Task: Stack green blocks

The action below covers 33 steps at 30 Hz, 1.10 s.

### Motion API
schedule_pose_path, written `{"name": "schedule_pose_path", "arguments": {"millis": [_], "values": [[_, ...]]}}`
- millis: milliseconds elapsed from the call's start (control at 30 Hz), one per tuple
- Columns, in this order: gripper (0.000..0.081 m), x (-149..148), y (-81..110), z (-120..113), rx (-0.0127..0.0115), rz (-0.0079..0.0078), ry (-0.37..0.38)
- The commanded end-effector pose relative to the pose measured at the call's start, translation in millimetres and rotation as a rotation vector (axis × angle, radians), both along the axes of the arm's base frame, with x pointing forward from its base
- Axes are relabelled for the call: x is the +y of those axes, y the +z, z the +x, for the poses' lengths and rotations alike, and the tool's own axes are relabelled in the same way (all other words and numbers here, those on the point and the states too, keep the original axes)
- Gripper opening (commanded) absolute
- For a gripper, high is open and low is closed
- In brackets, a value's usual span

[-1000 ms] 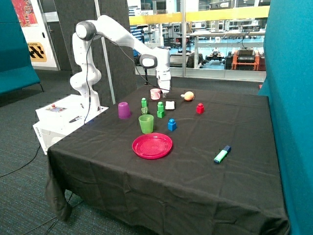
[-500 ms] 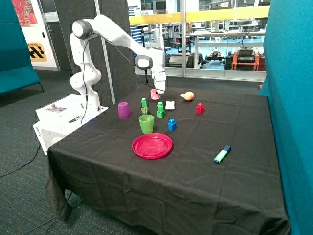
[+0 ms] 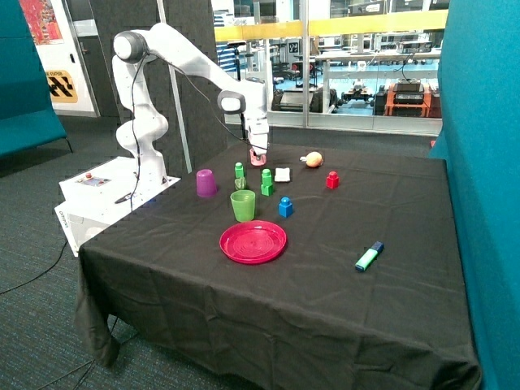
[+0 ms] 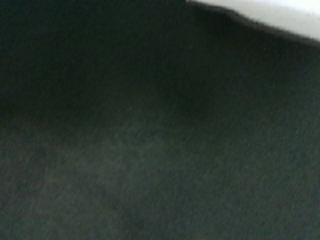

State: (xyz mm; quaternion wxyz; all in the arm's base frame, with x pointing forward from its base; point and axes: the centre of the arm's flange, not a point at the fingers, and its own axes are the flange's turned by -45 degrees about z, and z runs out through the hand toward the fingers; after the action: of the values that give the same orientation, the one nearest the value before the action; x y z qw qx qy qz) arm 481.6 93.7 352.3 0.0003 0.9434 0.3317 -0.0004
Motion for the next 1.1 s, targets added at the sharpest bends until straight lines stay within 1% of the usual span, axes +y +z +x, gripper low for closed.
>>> {"name": "schedule_pose_path", "arguments": {"millis": [0, 100, 200, 233, 267, 300, 400, 600, 1067], "values": [[0.0512, -3, 2.3, -18, -0.0006, 0.0009, 0.009], [0.0511, -5, 1.9, -24, -0.0006, 0.0009, 0.009], [0.0589, -6, 2.4, -28, -0.0006, 0.0009, 0.012], [0.0644, -6, 2.9, -28, -0.0006, 0.0009, 0.013], [0.0670, -7, 3.2, -29, -0.0006, 0.0009, 0.012], [0.0738, -7, 3.2, -28, -0.0006, 0.0009, 0.010], [0.0795, -7, 3.1, -26, -0.0006, 0.0009, 0.005], [0.0808, -6, 3.8, -23, -0.0006, 0.0009, 0.017], [0.0808, 3, -0.5, -34, -0.0006, 0.0010, 0.048]]}}
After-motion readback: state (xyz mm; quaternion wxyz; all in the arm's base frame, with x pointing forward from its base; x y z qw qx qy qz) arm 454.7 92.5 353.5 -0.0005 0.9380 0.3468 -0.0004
